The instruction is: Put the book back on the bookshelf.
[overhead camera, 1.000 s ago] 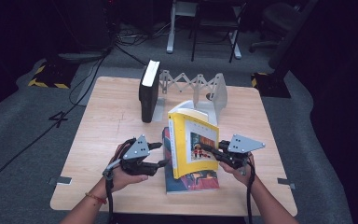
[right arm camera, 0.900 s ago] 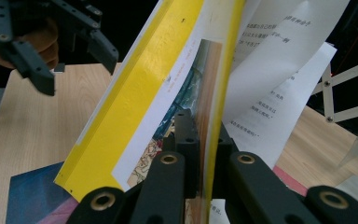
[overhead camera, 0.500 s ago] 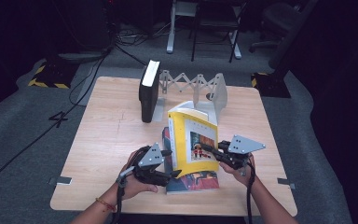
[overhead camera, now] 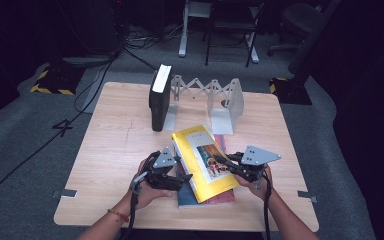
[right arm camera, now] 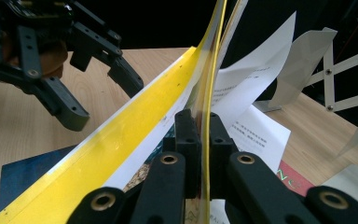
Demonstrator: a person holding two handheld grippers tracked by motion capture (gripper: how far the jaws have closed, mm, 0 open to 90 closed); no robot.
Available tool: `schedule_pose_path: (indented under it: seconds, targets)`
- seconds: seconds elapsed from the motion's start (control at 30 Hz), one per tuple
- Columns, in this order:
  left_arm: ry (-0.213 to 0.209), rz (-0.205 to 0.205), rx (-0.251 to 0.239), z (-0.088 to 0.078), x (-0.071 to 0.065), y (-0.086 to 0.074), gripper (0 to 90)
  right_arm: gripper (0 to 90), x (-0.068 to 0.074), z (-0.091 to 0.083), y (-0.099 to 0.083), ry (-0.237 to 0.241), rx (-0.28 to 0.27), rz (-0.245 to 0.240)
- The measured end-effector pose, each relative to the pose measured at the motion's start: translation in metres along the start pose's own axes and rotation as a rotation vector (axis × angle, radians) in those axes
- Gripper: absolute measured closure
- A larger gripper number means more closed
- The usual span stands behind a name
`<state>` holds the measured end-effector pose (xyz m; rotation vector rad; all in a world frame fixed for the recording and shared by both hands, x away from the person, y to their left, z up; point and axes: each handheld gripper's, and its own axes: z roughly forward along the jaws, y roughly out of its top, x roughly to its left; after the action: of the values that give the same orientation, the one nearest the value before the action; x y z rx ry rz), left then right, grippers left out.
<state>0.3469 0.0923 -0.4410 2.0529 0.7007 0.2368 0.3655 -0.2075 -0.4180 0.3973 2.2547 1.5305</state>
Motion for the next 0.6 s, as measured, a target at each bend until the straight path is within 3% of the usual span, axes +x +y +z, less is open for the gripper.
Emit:
schedule_pose_path:
  seconds: [0.1,0.13,0.33,0.53,0.6]
  targets:
    - [0.014,-0.037,0.007,0.002,0.009,-0.002,26.0,87.5,-0.001,-0.001,0.0,0.003,-0.006,0.004]
    - [-0.025,-0.093,-0.004,0.004,0.017,-0.003,24.9,87.5,-0.001,-0.002,0.001,0.003,-0.008,-0.003]
    - [-0.067,-0.112,-0.039,0.008,0.028,0.005,19.6,87.5,0.0,-0.001,0.001,0.008,-0.016,-0.011]
    - [-0.098,-0.17,-0.05,0.016,0.04,0.009,21.3,87.5,0.001,-0.002,0.002,0.025,-0.021,-0.027]
    - [-0.104,-0.165,-0.058,0.015,0.041,0.011,23.9,87.5,0.001,-0.003,0.003,0.027,-0.024,-0.033]
